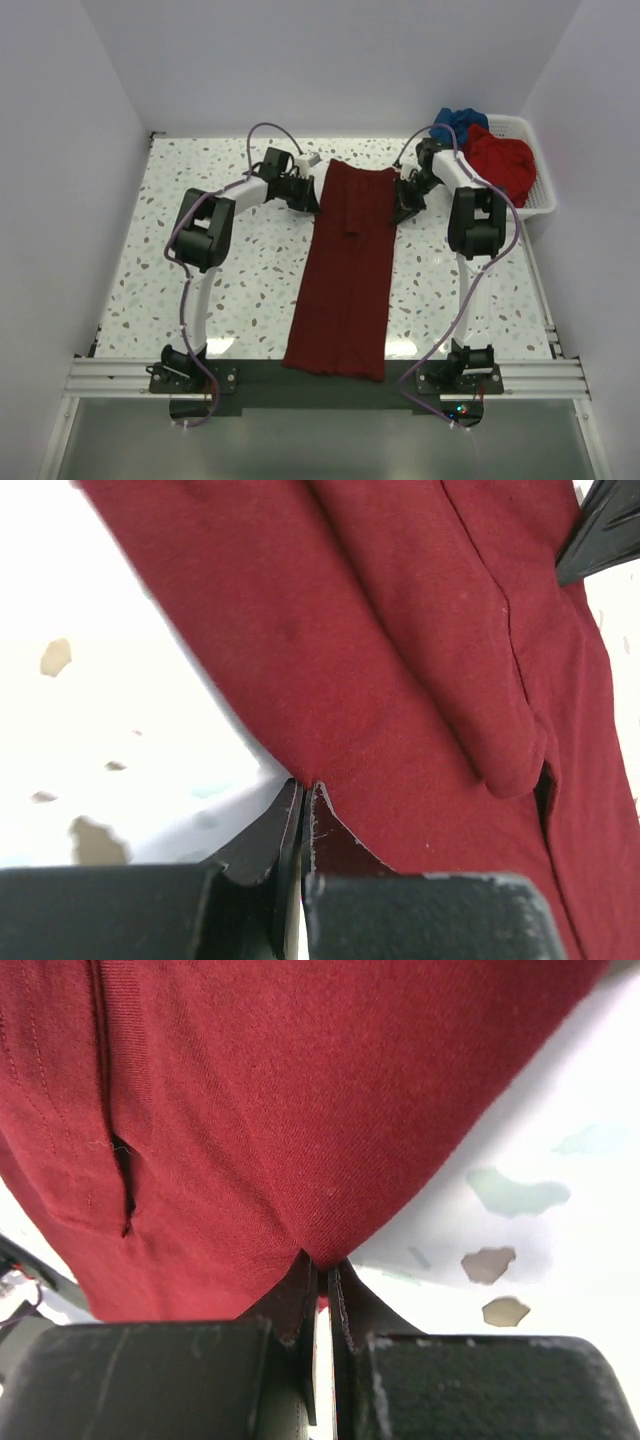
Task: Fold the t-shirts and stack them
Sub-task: Fold the tshirt
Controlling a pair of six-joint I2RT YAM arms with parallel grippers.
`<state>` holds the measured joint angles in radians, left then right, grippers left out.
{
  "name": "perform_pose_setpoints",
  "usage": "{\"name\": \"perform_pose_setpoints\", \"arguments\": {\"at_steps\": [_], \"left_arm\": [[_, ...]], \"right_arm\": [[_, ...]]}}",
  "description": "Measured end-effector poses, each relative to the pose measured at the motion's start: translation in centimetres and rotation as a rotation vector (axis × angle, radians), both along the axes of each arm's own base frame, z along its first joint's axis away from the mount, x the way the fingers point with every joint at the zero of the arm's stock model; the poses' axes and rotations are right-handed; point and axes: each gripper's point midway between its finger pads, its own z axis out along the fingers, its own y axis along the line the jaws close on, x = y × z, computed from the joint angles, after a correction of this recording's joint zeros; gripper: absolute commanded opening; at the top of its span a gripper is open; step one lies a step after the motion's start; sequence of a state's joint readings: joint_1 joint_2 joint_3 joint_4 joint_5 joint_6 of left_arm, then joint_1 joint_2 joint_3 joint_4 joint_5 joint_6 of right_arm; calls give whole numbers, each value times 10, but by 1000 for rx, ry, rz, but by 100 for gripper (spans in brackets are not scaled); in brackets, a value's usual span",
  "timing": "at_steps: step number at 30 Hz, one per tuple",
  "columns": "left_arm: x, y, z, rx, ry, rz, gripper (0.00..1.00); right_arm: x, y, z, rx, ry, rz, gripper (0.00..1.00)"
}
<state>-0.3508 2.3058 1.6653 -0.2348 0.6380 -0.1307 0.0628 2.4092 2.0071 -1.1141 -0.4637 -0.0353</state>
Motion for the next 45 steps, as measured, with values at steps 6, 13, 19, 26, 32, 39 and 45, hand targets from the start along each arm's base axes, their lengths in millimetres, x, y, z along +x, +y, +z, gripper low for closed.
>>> {"name": "perform_pose_setpoints", "arguments": {"at_steps": [6, 13, 19, 26, 32, 39, 45], "left_arm": [[6, 12, -1, -35, 8, 31, 0], [12, 25, -1, -36, 1, 66, 0], [29, 51, 0, -14, -11, 117, 19], [54, 67, 13, 39, -83, 93, 43], [36, 79, 67, 99, -254, -6, 81], [-56, 104, 238, 145, -863, -172, 100], [-109, 81, 213, 215, -975, -491, 100]], "right_arm": [[16, 5, 0, -11, -52, 39, 0], [39, 29, 1, -50, -129, 98, 7], [59, 52, 7, -50, -202, 101, 53], [93, 54, 22, -73, -351, 112, 82], [90, 47, 62, -83, -452, 187, 87], [20, 52, 208, -96, -790, 429, 99], [-61, 83, 240, 9, -947, 735, 99]]}}
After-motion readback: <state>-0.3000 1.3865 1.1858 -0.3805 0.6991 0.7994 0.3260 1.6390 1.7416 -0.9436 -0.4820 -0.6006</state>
